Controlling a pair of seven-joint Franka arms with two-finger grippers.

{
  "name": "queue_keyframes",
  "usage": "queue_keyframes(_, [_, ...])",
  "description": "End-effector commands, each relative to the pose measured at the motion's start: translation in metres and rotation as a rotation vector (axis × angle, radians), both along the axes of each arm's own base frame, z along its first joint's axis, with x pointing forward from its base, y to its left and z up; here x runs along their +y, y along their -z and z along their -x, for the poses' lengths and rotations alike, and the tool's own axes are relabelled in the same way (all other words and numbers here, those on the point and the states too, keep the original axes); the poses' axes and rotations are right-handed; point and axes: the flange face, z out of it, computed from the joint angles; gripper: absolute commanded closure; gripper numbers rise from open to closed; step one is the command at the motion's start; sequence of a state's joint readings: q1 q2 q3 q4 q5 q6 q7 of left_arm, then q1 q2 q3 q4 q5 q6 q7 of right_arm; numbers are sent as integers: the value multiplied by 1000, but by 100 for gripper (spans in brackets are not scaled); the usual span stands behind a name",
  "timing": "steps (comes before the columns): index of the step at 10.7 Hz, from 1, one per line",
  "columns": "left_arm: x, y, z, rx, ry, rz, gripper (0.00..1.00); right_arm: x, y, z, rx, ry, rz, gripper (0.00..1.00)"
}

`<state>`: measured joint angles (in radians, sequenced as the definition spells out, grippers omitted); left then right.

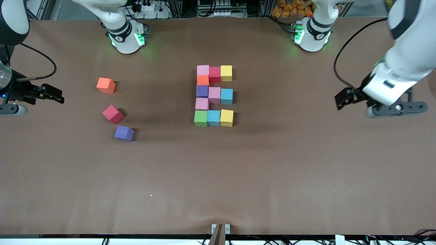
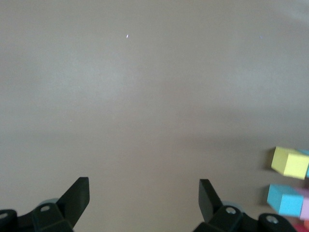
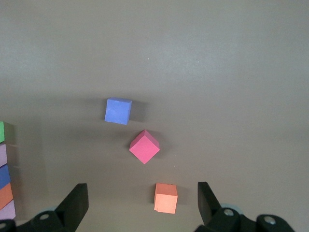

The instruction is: Arrange 11 blocks into digit 3

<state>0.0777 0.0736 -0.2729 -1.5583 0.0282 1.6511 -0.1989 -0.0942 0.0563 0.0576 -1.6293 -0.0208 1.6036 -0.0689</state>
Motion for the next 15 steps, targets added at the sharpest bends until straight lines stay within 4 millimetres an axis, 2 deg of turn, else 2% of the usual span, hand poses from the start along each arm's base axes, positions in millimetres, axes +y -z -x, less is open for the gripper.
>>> queue_keyframes(1, [19,-17,30,19,56,28,0,-4,-6,1,-32,-4,4,0])
queue_keyframes(3, [21,-29,51,52,30,14,0,-5,-17,7,-48,1,6,0])
queue_keyframes(6, [21,-31,58,69,45,-4,0,-11,-36,21,-59,18,9,0])
queue_keyframes(10, [19,-32,55,45,19,0,0,-11,-39,25,-51,14,8,0])
queue_keyframes(15, [20,-36,52,33,25,-14,0,2,-40,25,-56,2,-40,0])
